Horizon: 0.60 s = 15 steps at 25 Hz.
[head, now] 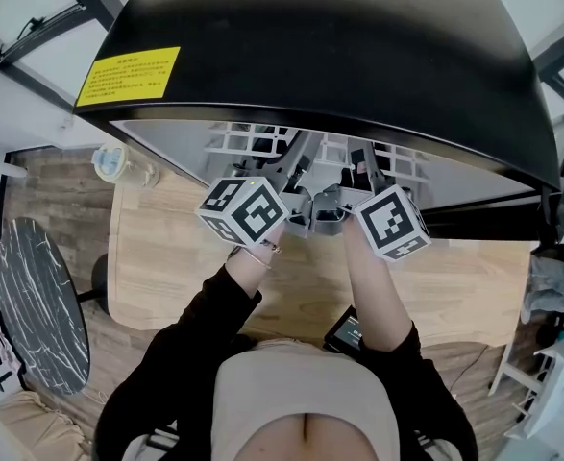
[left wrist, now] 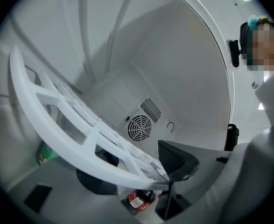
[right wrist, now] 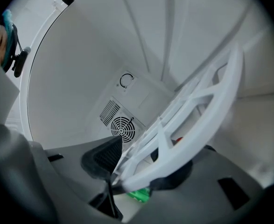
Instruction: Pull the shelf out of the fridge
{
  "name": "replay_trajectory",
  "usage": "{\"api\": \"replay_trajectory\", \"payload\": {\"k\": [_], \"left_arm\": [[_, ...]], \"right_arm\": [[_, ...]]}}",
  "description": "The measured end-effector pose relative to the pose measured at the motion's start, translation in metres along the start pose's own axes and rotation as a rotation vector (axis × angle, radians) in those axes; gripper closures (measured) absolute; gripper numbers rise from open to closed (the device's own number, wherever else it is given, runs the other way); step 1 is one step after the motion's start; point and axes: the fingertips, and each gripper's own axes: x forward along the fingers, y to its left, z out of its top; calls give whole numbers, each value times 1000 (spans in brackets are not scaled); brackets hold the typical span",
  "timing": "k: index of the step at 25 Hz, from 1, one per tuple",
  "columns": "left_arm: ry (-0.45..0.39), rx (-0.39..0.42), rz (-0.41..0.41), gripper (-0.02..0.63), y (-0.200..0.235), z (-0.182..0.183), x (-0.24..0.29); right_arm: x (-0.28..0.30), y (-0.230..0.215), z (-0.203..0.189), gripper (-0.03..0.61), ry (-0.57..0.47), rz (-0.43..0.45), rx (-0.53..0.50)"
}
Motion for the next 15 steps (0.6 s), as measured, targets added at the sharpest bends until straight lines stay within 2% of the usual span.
{"api": "replay_trajectory", "payload": {"k": [2, 6, 15], "left_arm": [[1, -6, -1, 357, 0, -1, 0], [-15, -72, -29, 382, 0, -2, 0], [-13, -87, -29, 411, -1, -3, -1]], "right_arm": [[0, -1, 0, 375, -1, 1, 9], [0, -2, -1, 429, 12, 15, 75], [-1, -1, 0, 443, 11, 31, 80]]}}
